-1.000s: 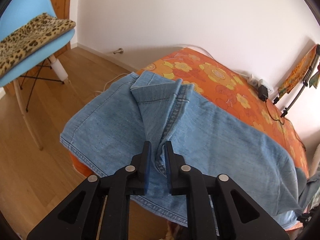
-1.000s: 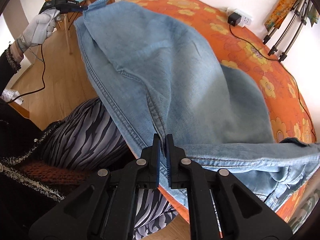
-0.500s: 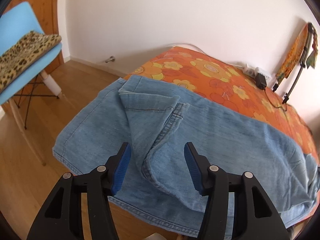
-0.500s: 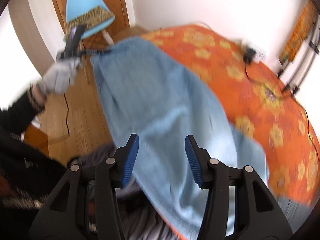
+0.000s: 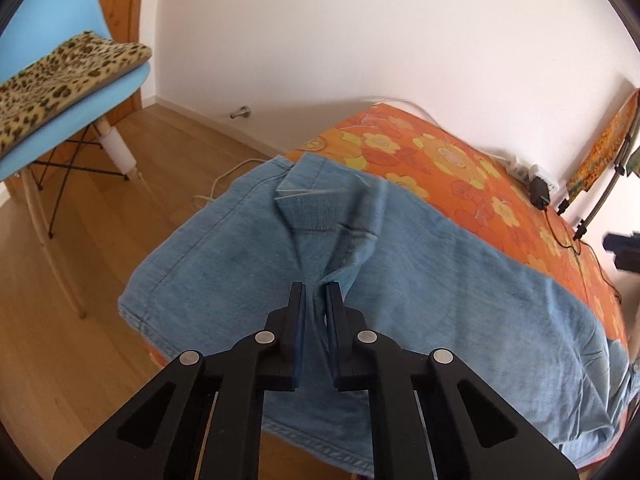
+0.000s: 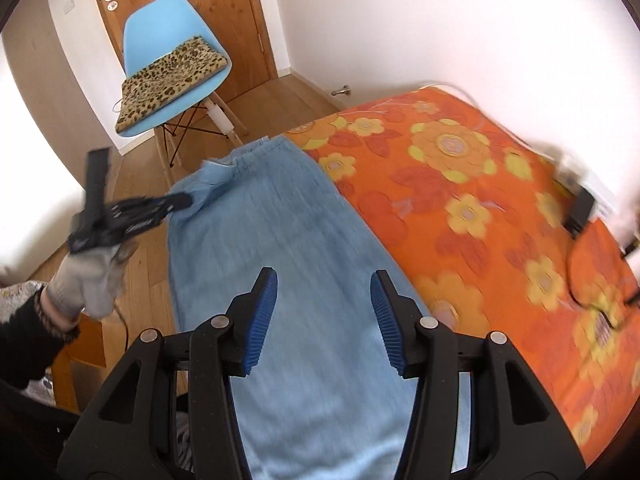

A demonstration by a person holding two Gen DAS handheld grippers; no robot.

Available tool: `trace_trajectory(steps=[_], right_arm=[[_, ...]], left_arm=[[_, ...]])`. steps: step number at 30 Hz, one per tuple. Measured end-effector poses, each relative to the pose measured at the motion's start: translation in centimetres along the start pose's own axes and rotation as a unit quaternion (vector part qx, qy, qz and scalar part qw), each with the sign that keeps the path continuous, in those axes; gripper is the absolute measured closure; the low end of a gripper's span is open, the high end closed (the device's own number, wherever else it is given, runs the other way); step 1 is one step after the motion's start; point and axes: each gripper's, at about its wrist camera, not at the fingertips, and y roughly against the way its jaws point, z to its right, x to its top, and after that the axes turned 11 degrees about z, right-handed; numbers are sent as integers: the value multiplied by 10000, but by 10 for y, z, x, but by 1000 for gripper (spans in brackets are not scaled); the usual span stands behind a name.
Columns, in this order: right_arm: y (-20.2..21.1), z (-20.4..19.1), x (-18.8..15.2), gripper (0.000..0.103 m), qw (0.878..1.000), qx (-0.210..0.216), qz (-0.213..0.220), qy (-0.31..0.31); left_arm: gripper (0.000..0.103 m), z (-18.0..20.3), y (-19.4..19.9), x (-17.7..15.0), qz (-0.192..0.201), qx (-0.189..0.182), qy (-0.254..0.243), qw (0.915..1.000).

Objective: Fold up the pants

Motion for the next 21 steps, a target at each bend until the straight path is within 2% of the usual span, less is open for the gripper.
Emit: trace_trajectory(steps=[11,16,19,21], right_arm=[[-119,-34,46,52,9985,214,-289,419],[-158,-40,64,52,9979,236,-301,524],[-178,-42,77,45,9976,241,-337,553],[-193,-43,84,44,9972,276,-407,558]], left_arm=[[94,-28,-2,-1,-123,-181,245,9995],[94,-31,-5,2,-69,-280,227,9993],[94,-33,-7,1,-68,-341,240,9991],[94,-34,-7,0,-53,-311,172,9994]])
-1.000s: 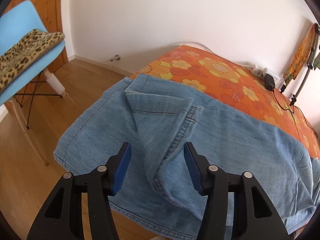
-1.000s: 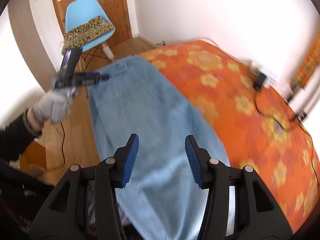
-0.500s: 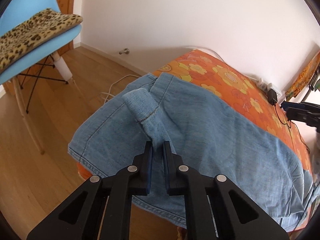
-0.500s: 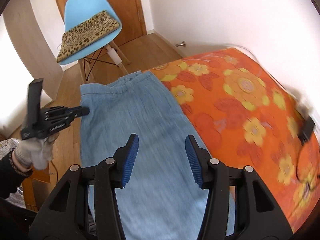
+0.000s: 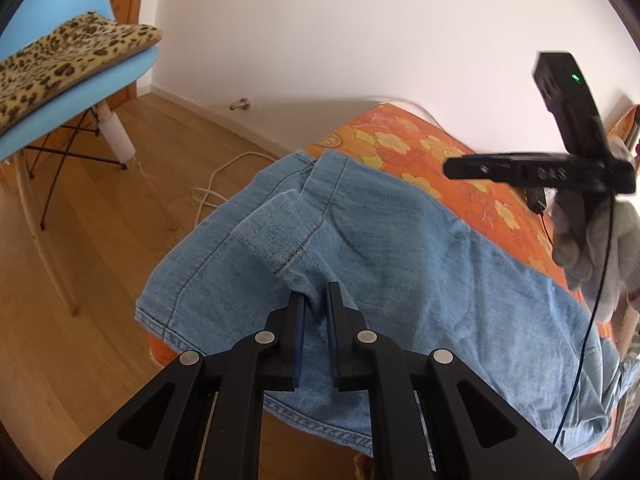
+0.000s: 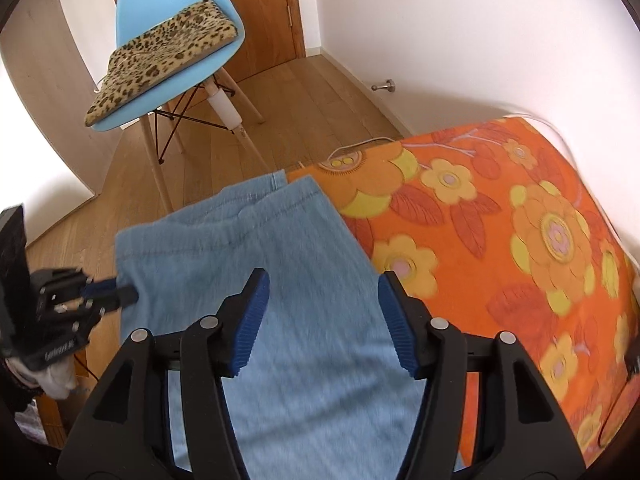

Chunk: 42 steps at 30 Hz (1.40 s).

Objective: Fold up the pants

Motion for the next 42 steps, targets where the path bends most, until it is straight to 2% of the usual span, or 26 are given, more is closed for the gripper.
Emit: trace_trajectory(steps=[4,8,17,19,20,22,29,31,33,34,35,39,42], right_arm=[[-26,-1,11,44,9998,2,-178,-11],[-54,-6,15,44,9991,16,-415,67],[-86,-9,23,44,9986,245,-465,41],[-91,-8,25,44,9987,280,-436,-19],[-94,-8,26,44,9986,297,-433,-37],[-100,-10,27,44,9985,298,-455,-19],[-117,-17,23,44,9981,312,-519,72],[-117,-18,23,54,9982,343,-479,101],[-115,-19,23,77,9983,340,-453,112],[-114,-19,23,84,9981,394,-461,89],[-113,-20,23,91,9980,413,-462,93],[-104,-30,22,98,9982,231,-355,422],[-96,-32,25,99,9986,231,-203,426]], left_arm=[[93,-3,0,-3,-7,49,-43,10000],[84,-6,0,-8,-27,149,-86,9998],[83,-37,5,-11,-14,-122,812,9966],[82,-39,2,-12,-68,-167,887,9959],[76,-40,1,-13,-101,-185,902,9957],[72,-40,-3,-13,-94,-119,894,9959],[72,-43,-10,-15,-49,68,964,9953],[72,-42,-10,-15,-15,94,963,9953],[85,-41,-10,-15,45,118,938,9955],[93,-39,-10,-15,78,150,891,9959],[95,-38,-9,-15,124,167,877,9959],[97,-41,-6,-14,244,124,1055,9940],[97,-44,1,-13,321,109,1077,9936]])
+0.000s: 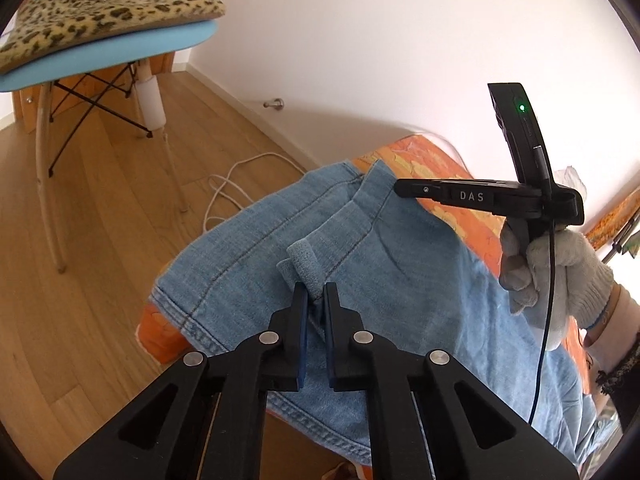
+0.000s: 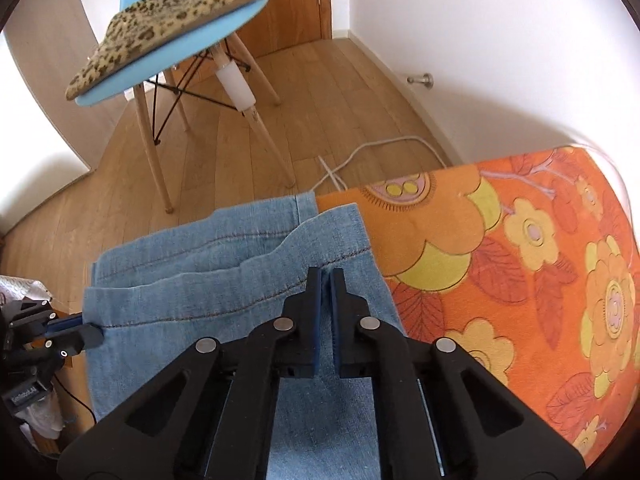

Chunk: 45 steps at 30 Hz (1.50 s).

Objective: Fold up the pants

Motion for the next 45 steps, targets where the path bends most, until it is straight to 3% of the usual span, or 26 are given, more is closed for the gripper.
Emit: trace_trajectory(steps=[2,4,5,6,11,13,15,18,21,31,35,45], right_arm=[[-1,8,2,98,9997,43,-38,-219],[-4,16,4,85,9990,-119,-48,-418],[-7,21,5,61,9984,-171,-81,-527],[-7,24,5,47,9980,-221,-62,-588],[-24,26,3,47,9982,-348,-338,-343],[-24,25,3,52,9985,-317,-294,-336],[-24,23,2,78,9988,-254,-248,-332],[-23,14,2,98,9987,-433,-256,-89],[-14,7,1,100,9983,-547,-177,94],[72,-18,43,100,9958,-304,863,75],[55,-33,59,100,9961,-346,802,147],[-23,-39,35,100,9973,-692,157,167]], left_arm=[[97,-1,2,-1,1,21,-49,10000],[97,-3,4,-1,1,35,-51,10000],[97,-4,5,0,3,35,-36,10000],[97,-5,6,0,11,33,-31,10000],[97,-2,4,1,8,50,-77,10000],[97,-2,3,1,24,49,-64,10000],[97,-2,4,0,27,46,-56,10000],[97,-2,6,-1,45,42,-68,10000],[97,-2,12,2,110,0,-40,9999],[98,-12,43,17,465,-149,219,9986],[98,-27,44,21,480,8,314,9984],[97,-49,14,9,181,247,368,9989]])
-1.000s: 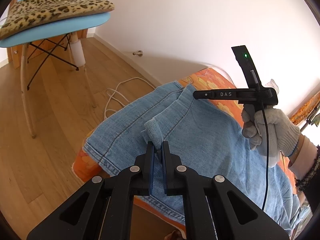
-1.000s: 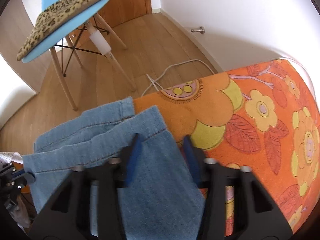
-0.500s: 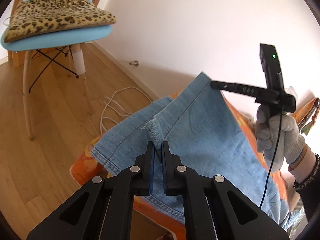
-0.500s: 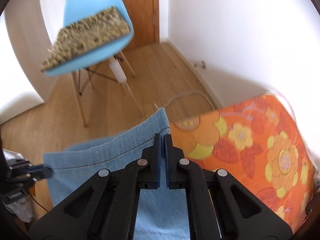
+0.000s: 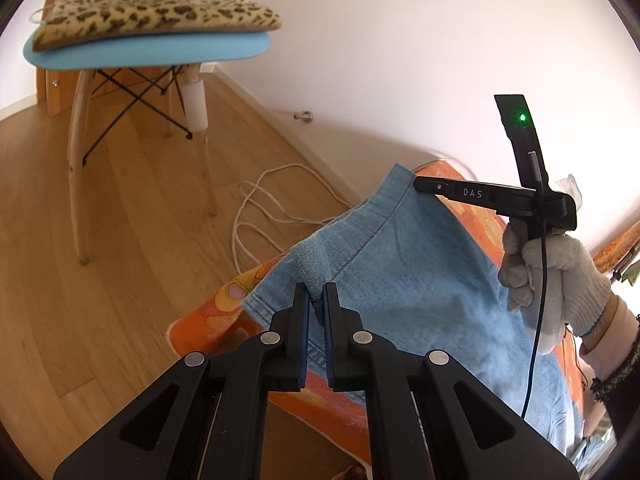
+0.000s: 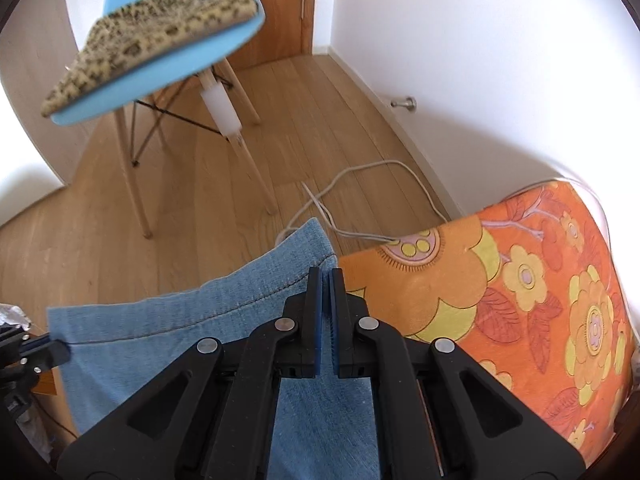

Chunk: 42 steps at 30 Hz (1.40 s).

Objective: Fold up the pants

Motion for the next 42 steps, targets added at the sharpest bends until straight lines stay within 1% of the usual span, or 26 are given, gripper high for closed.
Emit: trace_trajectory(steps=[4,7,11,13,14,15,17,21,24,26,29,32,36,38,39,42], right_arm=[[-16,3,-7,100,9999,-58,-146,-20],[-20,3,-13,100,9999,-50,-164,2],[-14,16,-14,98,9988,164,-175,-427],[-3,19,-13,91,9984,229,-83,-517],[4,20,-13,84,9984,249,-31,-506],[11,22,-12,79,9983,254,30,-516],[31,27,-10,77,9973,320,171,-641],[73,32,-7,65,9954,382,469,-742],[113,32,-9,60,9939,429,711,-722],[138,32,-11,57,9928,432,852,-719],[183,34,-23,56,9906,455,1065,-732],[228,32,-43,51,9893,377,1245,-659],[290,36,-82,48,9862,169,1455,-775],[316,38,-101,43,9841,-30,1558,-854],[334,41,-115,41,9823,-154,1623,-924],[372,48,-146,40,9790,-442,1693,-1044]], left_arm=[[97,0,-12,-5,-131,94,-99,9998],[97,4,-13,-7,-114,173,-250,9995],[97,10,-10,-9,-100,312,-486,9983],[97,12,-11,-9,-126,367,-571,9976],[95,13,-10,-9,-134,422,-639,9970],[94,15,-9,-10,-134,482,-720,9962],[91,20,-7,-11,-119,621,-947,9935],[85,28,3,-8,2,943,-1215,9881],[84,27,14,-2,143,1212,-1232,9848],[84,27,25,4,171,1275,-1138,9851],[84,45,50,11,378,1195,-1324,9832],[84,75,73,13,560,941,-1613,9808],[84,121,98,10,639,410,-1896,9789],[84,145,109,4,620,118,-1997,9778],[84,156,112,2,607,1,-2068,9765],[79,192,121,-10,571,-372,-2342,9698]])
